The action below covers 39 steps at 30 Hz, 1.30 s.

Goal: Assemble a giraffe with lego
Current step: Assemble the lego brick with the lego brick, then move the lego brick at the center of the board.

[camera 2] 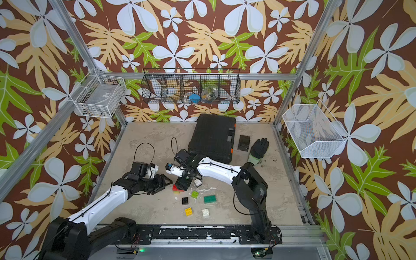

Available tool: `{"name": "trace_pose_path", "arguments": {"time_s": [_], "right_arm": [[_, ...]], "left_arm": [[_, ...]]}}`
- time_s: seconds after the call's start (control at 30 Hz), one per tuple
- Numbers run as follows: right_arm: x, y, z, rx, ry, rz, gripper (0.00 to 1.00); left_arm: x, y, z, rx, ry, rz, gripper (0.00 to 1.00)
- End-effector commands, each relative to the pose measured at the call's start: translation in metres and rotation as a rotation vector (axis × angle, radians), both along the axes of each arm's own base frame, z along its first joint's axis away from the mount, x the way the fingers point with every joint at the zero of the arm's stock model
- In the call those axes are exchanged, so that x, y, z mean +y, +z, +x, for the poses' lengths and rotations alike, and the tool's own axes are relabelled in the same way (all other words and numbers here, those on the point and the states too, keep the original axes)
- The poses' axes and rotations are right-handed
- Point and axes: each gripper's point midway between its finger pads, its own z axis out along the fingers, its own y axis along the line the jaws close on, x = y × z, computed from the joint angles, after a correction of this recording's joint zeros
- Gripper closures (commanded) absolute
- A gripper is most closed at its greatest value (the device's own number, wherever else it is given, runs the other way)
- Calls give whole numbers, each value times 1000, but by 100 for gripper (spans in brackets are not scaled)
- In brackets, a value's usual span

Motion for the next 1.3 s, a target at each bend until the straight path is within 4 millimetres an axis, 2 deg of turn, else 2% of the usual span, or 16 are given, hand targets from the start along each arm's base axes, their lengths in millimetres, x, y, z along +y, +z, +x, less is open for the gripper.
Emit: {"name": "trace_pose_path", "arguments": {"time_s": [0.0, 0.17, 0.27, 0.37, 0.63, 0.8, 0.97, 1.13, 1.27], "right_arm": [[-9, 22, 0, 59, -83, 80, 16], [-57, 43, 8, 92, -366, 196, 11], [-88, 33, 7, 107, -529, 195, 10], [-102, 9, 1, 135, -562, 114, 10], [-97, -18, 10, 139, -518, 66, 12], [-97, -32, 19, 106, -478, 23, 14], [-95, -43, 24, 85, -435, 8, 30], [-94, -51, 23, 77, -386, -2, 38], [-89, -47, 21, 62, -344, 29, 58]], "left_arm": [[8, 11, 7, -51, -4, 67, 24], [14, 29, 20, -99, 10, 121, 19], [15, 32, 26, -111, 27, 125, 18], [12, 34, 29, -119, 28, 109, 18], [-7, 42, 27, -135, -5, 113, 18], [-6, 44, 25, -135, 15, 106, 18], [-3, 41, 23, -122, 25, 120, 18], [-2, 42, 26, -122, 46, 120, 18], [-2, 46, 28, -125, 54, 119, 18]]}}
